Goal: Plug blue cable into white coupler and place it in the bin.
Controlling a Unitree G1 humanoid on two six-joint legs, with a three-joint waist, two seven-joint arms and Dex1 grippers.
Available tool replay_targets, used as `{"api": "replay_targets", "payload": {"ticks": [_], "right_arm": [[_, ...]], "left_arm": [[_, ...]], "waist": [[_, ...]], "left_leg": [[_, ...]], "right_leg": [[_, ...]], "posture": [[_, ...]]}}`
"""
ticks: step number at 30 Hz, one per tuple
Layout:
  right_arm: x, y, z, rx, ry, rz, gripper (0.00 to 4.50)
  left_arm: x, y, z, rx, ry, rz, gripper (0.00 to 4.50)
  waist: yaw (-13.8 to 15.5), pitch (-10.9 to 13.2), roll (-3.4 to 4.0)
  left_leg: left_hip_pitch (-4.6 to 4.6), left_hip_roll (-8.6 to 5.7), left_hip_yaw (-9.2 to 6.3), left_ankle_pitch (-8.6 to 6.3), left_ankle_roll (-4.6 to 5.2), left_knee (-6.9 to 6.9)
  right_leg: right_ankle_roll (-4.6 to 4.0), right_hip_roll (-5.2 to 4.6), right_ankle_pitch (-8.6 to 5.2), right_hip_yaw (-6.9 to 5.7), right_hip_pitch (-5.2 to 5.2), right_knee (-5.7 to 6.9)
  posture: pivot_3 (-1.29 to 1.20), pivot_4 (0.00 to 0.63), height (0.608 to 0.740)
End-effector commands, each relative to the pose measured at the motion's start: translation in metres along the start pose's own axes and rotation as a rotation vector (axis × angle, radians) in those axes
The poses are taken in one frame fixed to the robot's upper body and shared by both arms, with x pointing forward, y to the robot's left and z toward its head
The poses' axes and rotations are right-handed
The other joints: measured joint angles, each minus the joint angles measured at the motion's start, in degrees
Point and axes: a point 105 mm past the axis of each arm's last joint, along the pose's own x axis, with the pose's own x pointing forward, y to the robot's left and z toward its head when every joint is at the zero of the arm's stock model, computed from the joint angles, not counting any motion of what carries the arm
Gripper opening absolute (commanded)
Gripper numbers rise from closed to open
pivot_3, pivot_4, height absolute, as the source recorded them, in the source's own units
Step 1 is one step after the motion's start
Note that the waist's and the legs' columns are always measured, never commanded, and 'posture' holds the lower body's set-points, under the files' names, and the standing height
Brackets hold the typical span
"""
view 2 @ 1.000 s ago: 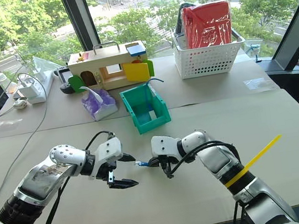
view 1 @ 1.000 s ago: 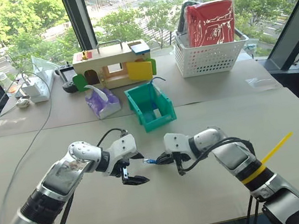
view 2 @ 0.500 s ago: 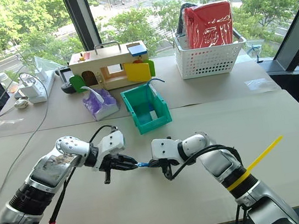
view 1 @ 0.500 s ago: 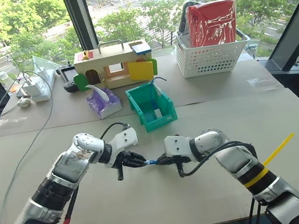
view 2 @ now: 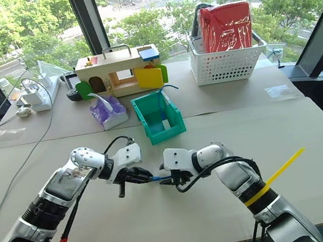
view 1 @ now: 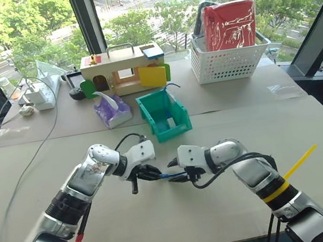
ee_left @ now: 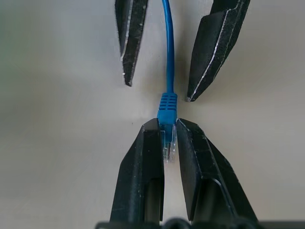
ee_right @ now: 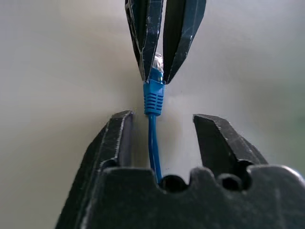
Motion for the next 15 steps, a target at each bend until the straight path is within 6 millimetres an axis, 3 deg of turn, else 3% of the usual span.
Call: {"api": "replay_targets", "payload": {"ticks": [1,9,15], "right_arm": [[0.009,0.015,-0.005,0.012,0.017,0.063,2.56],[0.008,0.015,-0.008,0.022,0.025,0.059,2.56],[0.009,0.015,-0.009,0.028,0.026,0.057,2.56]], "left_arm": [[0.007,-0.002,-0.001,0.019,0.024,-0.009,0.62],[-0.002,-0.004,-0.013,0.062,0.125,-0.013,0.62],[-0.016,0.008,0.017,-0.033,-0.032,0.025,0.62]], "waist": [[0.01,0.00,0.00],[-0.05,-0.04,0.01],[-0.07,-0.05,0.01]], "left_leg": [[0.05,0.00,0.00,0.00,0.00,0.00],[0.22,0.00,0.00,-0.03,0.04,-0.01],[0.23,0.01,0.00,-0.03,0.05,-0.02]], "right_leg": [[0.00,0.00,0.00,0.00,0.06,-0.02],[0.01,0.00,-0.01,0.00,0.21,-0.02],[0.01,0.00,-0.01,0.00,0.21,-0.01]], "posture": [[0.00,0.150,0.740],[0.00,0.150,0.740],[0.00,0.150,0.740]]}}
